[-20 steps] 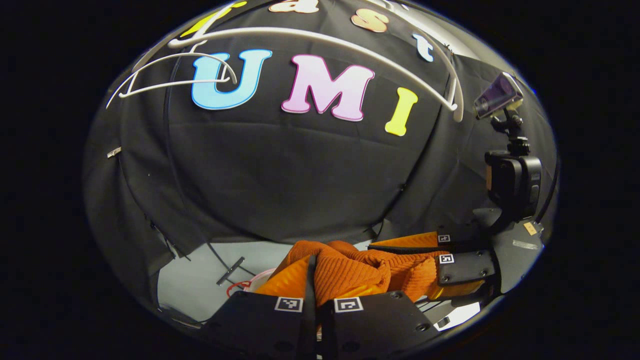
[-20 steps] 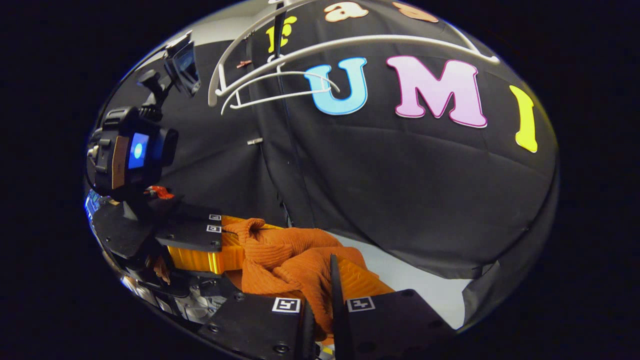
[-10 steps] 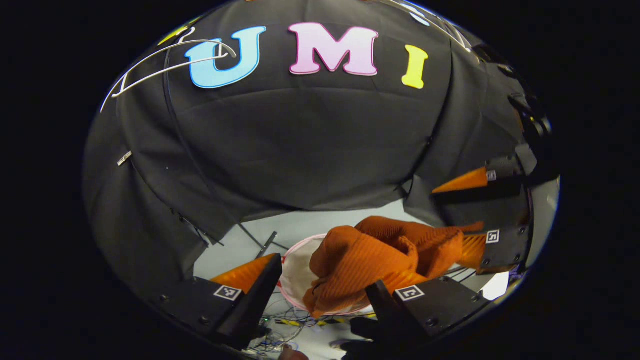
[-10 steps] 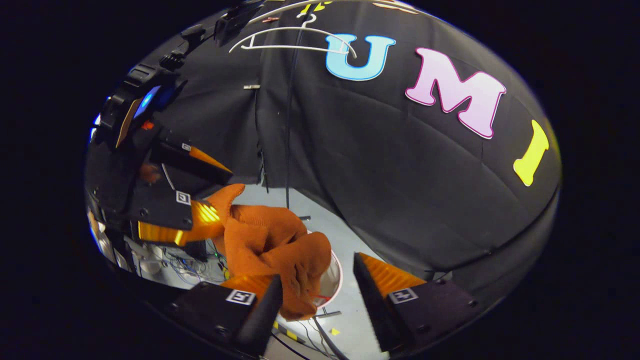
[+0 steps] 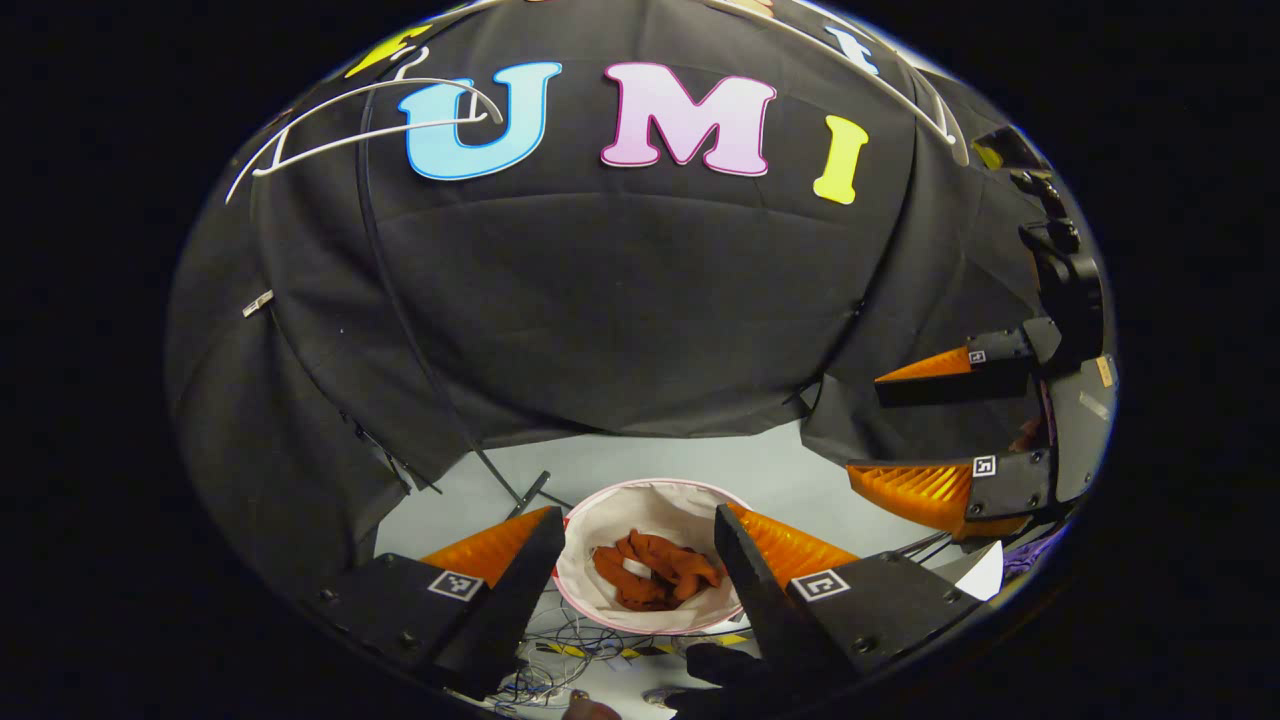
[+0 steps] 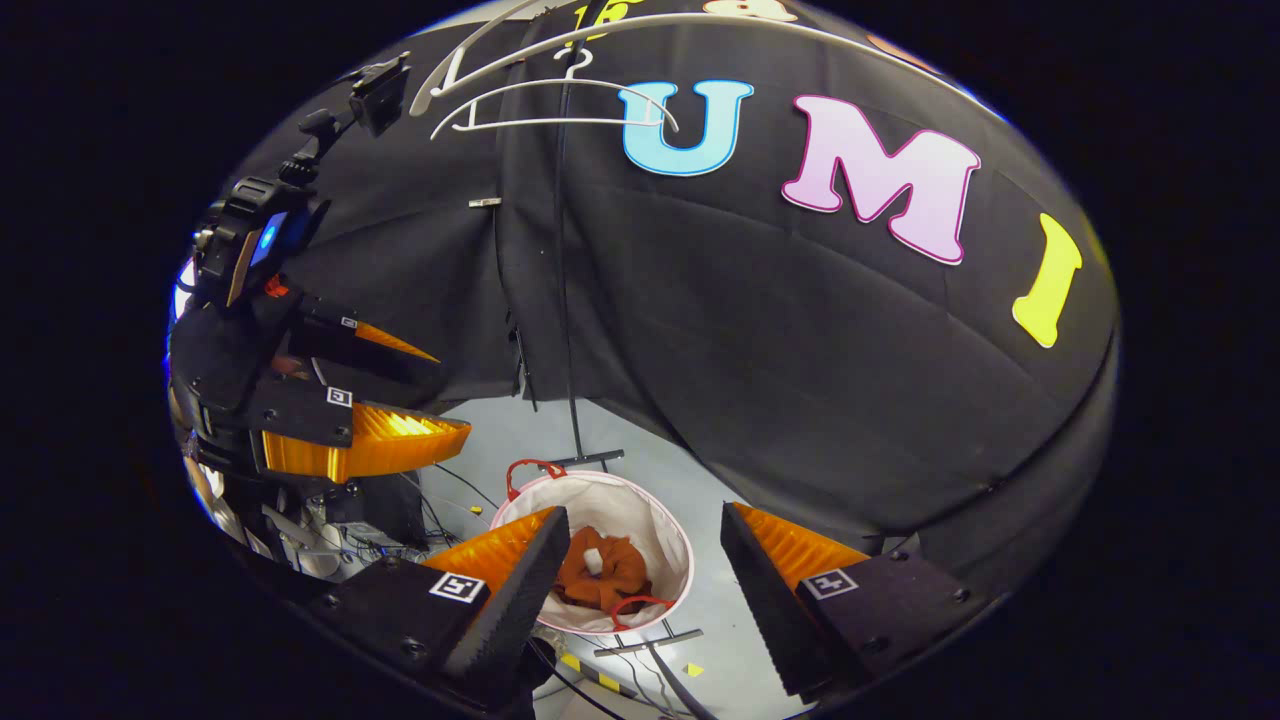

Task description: Grasp the clothes on the hanger with both hands and then place them into the laundry hamper below.

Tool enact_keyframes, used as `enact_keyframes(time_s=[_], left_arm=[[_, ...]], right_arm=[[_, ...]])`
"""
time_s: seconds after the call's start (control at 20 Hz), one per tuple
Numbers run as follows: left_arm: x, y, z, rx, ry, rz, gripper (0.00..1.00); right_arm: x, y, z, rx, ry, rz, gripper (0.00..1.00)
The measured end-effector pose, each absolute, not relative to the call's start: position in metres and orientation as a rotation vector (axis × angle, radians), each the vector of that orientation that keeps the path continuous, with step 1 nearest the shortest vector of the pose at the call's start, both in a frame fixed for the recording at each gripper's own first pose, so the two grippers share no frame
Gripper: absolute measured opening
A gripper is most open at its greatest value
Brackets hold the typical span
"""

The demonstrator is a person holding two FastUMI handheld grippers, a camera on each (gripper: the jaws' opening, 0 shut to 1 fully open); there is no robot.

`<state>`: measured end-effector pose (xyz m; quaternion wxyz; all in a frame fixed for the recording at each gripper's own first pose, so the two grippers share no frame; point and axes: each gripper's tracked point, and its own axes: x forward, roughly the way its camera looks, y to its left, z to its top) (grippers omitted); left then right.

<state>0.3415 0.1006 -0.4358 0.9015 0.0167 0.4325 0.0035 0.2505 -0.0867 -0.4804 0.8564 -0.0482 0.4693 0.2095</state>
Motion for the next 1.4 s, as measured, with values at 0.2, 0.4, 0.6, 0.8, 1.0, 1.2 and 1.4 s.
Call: enact_keyframes(time_s=[0.2, 0.4, 0.6, 0.8, 1.0, 1.2, 1.4], left_arm=[[0.328, 0.100, -0.422, 0.025, 0.857, 0.001, 0.96], [0.303, 0.096, -0.399, 0.022, 0.805, -0.024, 0.96], [0.268, 0.094, -0.366, -0.002, 0.736, -0.054, 0.96], [0.218, 0.093, -0.320, -0.008, 0.634, -0.086, 0.96], [0.167, 0.092, -0.269, -0.018, 0.498, -0.115, 0.96], [0.108, 0.089, -0.208, -0.029, 0.357, -0.100, 0.95], [0.070, 0.073, -0.137, -0.016, 0.219, -0.123, 0.92]], right_arm=[[0.239, -0.081, -0.463, -0.095, 0.967, 0.419, 0.99], [0.221, -0.070, -0.434, -0.098, 0.932, 0.395, 0.99], [0.189, -0.050, -0.400, -0.115, 0.890, 0.371, 0.99], [0.156, -0.024, -0.350, -0.113, 0.801, 0.333, 0.99], [0.117, -0.025, -0.298, -0.114, 0.697, 0.239, 0.98], [0.082, 0.004, -0.234, -0.015, 0.575, 0.186, 0.98], [0.064, 0.019, -0.167, 0.026, 0.443, 0.133, 0.98]])
